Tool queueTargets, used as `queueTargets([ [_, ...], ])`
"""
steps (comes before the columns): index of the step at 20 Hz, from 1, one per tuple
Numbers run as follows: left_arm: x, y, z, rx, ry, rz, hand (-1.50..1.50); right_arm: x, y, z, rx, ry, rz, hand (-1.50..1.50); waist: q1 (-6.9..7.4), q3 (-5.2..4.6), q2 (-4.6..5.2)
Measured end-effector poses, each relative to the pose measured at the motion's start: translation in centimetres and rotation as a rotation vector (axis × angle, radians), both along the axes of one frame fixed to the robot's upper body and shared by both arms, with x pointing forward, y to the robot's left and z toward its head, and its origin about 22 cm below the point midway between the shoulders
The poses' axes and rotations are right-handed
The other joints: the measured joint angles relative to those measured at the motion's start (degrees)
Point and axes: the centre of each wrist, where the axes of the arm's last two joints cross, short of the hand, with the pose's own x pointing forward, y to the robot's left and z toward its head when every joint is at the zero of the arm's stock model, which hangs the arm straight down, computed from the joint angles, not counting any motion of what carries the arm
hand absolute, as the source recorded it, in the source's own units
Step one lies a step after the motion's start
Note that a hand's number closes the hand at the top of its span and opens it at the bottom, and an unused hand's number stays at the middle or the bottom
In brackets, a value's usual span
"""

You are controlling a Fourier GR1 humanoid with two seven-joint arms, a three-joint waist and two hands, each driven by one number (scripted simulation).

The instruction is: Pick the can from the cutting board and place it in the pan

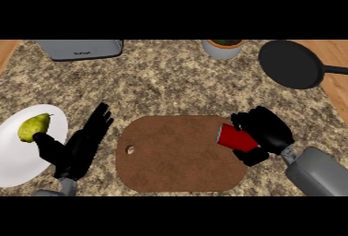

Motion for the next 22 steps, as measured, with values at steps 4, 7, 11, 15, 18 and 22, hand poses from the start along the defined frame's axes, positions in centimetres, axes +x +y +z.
queueTargets([
  [4,-0.1,-0.1,0.0,0.007,-0.003,-0.009,0.0,-1.1,-5.2,1.9,0.193,-0.128,-0.035,1.5,0.08,-0.09,0.04],
  [7,0.2,0.1,0.4,0.01,-0.004,-0.014,0.0,-2.2,-8.1,2.8,0.358,-0.168,-0.07,1.5,0.55,-0.14,0.16],
  [11,0.5,-0.3,0.9,0.0,-0.005,-0.031,0.0,-3.3,-11.5,4.0,0.581,-0.154,-0.116,1.5,1.46,-0.18,0.28],
  [15,0.7,-1.3,1.0,0.004,-0.019,-0.065,0.0,-3.6,-15.7,4.0,0.743,-0.121,-0.182,1.5,3.42,-0.25,0.62],
  [18,0.9,-1.7,1.3,0.003,-0.015,-0.087,0.0,-3.1,-18.7,3.4,0.822,-0.106,-0.229,1.5,4.73,-0.27,0.81],
  [22,1.4,-2.1,1.2,0.004,-0.016,-0.107,0.0,-1.3,-21.9,2.8,0.815,-0.149,-0.266,1.5,5.93,-0.28,1.02],
])
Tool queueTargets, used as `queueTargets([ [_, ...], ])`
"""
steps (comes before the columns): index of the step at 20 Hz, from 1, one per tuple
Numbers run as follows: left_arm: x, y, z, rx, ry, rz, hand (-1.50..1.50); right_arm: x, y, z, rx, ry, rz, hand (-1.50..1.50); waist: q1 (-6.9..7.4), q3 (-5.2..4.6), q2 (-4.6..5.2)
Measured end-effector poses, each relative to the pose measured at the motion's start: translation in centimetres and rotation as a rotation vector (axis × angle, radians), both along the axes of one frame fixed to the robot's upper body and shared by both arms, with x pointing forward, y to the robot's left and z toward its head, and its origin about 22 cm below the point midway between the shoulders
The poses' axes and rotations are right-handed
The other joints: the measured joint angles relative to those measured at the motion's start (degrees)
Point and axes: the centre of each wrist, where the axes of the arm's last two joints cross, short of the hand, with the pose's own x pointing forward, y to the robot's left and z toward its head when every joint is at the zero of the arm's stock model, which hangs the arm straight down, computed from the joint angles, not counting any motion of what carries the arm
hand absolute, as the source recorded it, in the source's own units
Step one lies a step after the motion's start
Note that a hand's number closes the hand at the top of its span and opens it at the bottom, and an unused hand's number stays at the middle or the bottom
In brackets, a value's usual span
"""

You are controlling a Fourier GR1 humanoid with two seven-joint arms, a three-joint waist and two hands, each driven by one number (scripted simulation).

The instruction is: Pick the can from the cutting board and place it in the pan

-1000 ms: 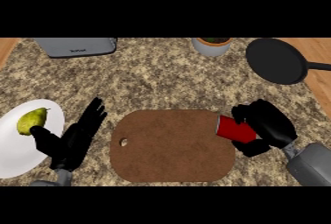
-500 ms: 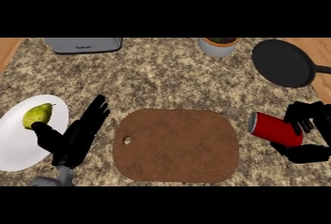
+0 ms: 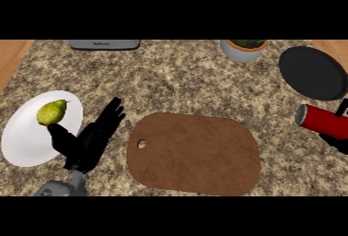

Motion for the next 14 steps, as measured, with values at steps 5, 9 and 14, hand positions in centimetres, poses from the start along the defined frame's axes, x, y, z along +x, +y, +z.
queueTargets([
  [5,-0.1,-0.4,-0.4,0.002,0.003,-0.011,0.0,3.1,-0.8,-1.2,-0.057,-0.065,-0.065,1.5,1.02,0.01,0.17],
  [9,0.6,-0.8,-0.1,-0.001,-0.007,-0.03,0.0,5.4,-1.0,-1.2,-0.056,-0.127,-0.148,1.5,1.93,0.09,0.52],
  [14,1.0,-0.7,0.2,0.0,-0.02,-0.048,0.0,6.7,-1.2,-1.8,-0.027,-0.202,-0.279,1.5,3.15,0.21,1.1],
])
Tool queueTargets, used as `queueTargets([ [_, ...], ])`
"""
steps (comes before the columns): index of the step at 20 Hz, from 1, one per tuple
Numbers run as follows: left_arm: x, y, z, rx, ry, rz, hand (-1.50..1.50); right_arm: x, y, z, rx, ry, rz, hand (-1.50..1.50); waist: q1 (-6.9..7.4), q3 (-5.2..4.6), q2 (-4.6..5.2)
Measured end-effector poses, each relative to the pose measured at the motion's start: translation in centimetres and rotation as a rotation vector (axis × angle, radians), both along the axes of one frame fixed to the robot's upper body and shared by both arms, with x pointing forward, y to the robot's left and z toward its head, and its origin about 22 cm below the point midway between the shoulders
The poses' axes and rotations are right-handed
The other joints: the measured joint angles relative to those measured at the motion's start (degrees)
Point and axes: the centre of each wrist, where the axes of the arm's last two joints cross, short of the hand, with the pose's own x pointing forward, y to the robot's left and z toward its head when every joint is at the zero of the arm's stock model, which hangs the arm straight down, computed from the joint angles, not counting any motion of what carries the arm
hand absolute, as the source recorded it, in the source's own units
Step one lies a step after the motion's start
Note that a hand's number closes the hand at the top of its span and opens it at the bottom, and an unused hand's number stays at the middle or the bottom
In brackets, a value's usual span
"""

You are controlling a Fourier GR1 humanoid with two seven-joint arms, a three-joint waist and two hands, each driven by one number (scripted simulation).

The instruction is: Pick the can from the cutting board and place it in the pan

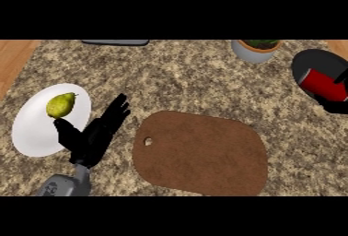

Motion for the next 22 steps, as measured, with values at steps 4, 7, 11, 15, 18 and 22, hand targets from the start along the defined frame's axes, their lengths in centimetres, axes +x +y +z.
queueTargets([
  [4,0.5,-0.5,0.7,-0.005,-0.012,-0.02,0.0,0.8,-0.5,0.9,0.034,-0.038,-0.057,1.5,1.07,0.13,0.5],
  [7,0.5,-0.9,0.6,-0.008,-0.016,-0.033,0.0,0.8,-1.1,1.3,0.045,-0.056,-0.077,1.5,1.6,0.21,0.9],
  [11,0.5,-1.5,1.0,-0.005,-0.023,-0.054,0.0,1.3,-1.0,1.8,0.05,-0.072,-0.107,1.5,2.63,0.29,1.25],
  [15,0.7,-1.7,1.4,-0.004,-0.038,-0.071,0.0,0.3,-2.1,1.0,-0.012,0.039,-0.158,-1.5,3.75,0.25,1.85],
  [18,0.6,-2.2,1.4,-0.008,-0.04,-0.087,0.0,-0.2,-2.5,0.6,-0.054,0.136,-0.171,-1.5,4.49,0.29,2.21],
  [22,0.7,-2.4,1.6,-0.006,-0.041,-0.092,0.0,0.0,-1.9,0.1,-0.013,0.195,-0.144,-1.5,4.65,0.46,2.28],
])
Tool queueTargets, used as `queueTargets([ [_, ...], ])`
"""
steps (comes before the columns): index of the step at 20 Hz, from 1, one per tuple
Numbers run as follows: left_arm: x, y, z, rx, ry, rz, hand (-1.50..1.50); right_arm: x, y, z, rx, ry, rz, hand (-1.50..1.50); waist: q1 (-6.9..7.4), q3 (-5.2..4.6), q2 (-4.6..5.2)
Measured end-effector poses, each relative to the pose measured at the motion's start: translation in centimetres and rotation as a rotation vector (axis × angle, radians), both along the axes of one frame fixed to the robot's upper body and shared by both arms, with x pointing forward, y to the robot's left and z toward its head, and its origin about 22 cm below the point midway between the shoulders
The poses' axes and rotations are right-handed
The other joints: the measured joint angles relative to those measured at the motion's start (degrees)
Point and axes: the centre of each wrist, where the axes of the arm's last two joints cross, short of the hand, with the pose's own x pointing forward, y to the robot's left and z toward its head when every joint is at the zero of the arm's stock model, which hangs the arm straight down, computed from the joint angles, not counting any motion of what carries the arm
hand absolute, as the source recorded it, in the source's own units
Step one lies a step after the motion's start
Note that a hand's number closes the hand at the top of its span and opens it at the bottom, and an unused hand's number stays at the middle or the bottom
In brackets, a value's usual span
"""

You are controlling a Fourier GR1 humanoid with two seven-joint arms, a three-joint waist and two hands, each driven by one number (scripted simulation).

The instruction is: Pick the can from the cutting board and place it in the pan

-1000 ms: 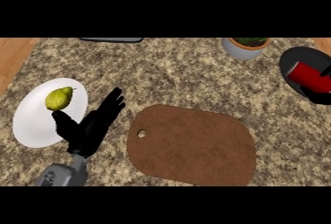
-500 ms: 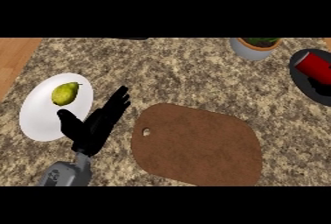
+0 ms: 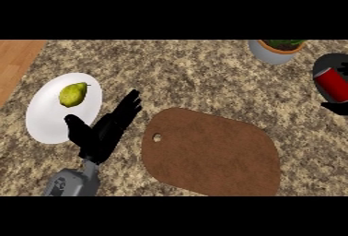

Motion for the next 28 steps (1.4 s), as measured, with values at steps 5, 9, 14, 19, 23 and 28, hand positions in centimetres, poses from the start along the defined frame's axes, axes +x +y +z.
queueTargets([
  [5,0.1,0.2,-0.1,-0.003,0.005,0.014,0.0,1.1,0.9,0.7,0.186,-0.064,0.066,-1.5,-0.83,0.18,-0.17],
  [9,0.0,0.3,-0.4,-0.005,0.014,0.027,0.0,1.2,0.7,1.0,0.363,-0.105,0.087,-1.5,-1.35,0.17,-0.33],
  [14,-0.2,0.3,-0.7,-0.007,0.014,0.037,0.0,-0.2,-1.3,1.5,0.517,-0.073,0.123,-1.5,-1.91,0.16,-0.24],
  [19,-0.4,0.2,-0.8,-0.009,0.012,0.047,0.0,-2.0,-3.4,1.6,0.596,-0.021,0.201,-1.5,-2.4,0.29,-0.21],
  [23,-0.3,0.2,-0.7,-0.009,0.007,0.057,0.0,-3.2,-4.9,2.4,0.617,0.019,0.226,-1.5,-2.9,0.33,-0.32],
  [28,-0.4,0.5,-0.9,-0.011,0.011,0.065,0.0,-4.6,-6.6,3.2,0.62,0.059,0.228,-1.5,-3.57,0.39,-0.56],
])
